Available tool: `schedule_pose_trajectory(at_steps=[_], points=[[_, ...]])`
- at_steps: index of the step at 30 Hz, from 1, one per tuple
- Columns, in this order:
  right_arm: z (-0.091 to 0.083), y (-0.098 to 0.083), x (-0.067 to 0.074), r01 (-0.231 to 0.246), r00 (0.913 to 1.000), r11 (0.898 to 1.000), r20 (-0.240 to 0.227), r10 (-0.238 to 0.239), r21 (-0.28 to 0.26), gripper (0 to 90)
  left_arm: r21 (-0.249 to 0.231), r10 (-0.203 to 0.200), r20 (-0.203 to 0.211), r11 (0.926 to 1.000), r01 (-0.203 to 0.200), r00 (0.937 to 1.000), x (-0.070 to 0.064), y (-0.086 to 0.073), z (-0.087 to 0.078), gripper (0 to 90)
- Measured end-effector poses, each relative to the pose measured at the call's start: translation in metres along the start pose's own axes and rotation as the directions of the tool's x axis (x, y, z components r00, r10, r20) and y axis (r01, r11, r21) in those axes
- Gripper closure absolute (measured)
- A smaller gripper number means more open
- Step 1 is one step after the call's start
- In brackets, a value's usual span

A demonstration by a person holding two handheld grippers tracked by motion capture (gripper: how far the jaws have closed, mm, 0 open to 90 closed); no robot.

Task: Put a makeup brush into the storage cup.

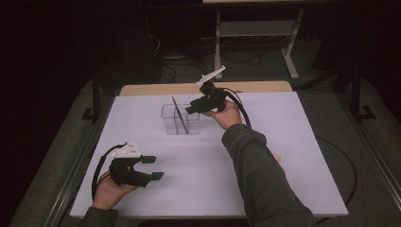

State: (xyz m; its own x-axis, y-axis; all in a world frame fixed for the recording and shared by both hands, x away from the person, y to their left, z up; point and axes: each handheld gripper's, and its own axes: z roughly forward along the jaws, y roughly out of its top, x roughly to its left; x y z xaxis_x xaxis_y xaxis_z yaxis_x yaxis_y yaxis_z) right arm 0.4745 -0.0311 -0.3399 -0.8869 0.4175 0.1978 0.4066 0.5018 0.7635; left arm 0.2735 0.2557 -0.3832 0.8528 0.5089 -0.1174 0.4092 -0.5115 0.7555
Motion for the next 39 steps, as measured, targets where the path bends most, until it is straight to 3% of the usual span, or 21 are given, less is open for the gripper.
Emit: schedule_pose_trajectory(at_steps=[13, 16, 19, 23, 26, 39], points=[[-0.020, -0.011, 0.003, -0.018, 0.9997, 1.000, 0.018, 0.018, -0.001, 48.7, 0.012, 0.009, -0.007, 0.9999, -0.009, 0.9999, 0.001, 0.000, 0.000, 31.5], [-0.024, -0.014, 0.004, -0.020, 0.9996, 1.000, 0.021, 0.020, 0.010, 46.3, 0.007, -0.011, -0.003, 0.9999, 0.011, 0.9999, 0.000, 0.000, 0.002, 31.4], [-0.030, -0.017, 0.005, -0.005, 0.9995, 1.000, 0.033, 0.005, 0.013, 45.4, 0.011, -0.006, -0.002, 0.9999, 0.006, 1.0000, 0.000, 0.000, 0.003, 31.2], [-0.038, -0.021, 0.007, -0.019, 0.9991, 1.000, 0.039, 0.018, 0.006, 43.4, 0.013, 0.007, -0.003, 0.9999, -0.007, 1.0000, 0.001, 0.000, 0.003, 30.8], [-0.045, -0.023, 0.007, -0.015, 0.9990, 1.000, 0.042, 0.015, 0.004, 41.9, 0.009, -0.009, -0.009, 0.9999, 0.009, 0.9999, 0.000, -0.001, 0.003, 29.6], [-0.068, -0.042, 0.010, -0.019, 0.9962, 1.000, 0.084, 0.020, -0.012, 40.0, 0.013, -0.008, -0.016, 0.9999, 0.008, 0.9998, 0.000, 0.000, 0.003, 27.3]])
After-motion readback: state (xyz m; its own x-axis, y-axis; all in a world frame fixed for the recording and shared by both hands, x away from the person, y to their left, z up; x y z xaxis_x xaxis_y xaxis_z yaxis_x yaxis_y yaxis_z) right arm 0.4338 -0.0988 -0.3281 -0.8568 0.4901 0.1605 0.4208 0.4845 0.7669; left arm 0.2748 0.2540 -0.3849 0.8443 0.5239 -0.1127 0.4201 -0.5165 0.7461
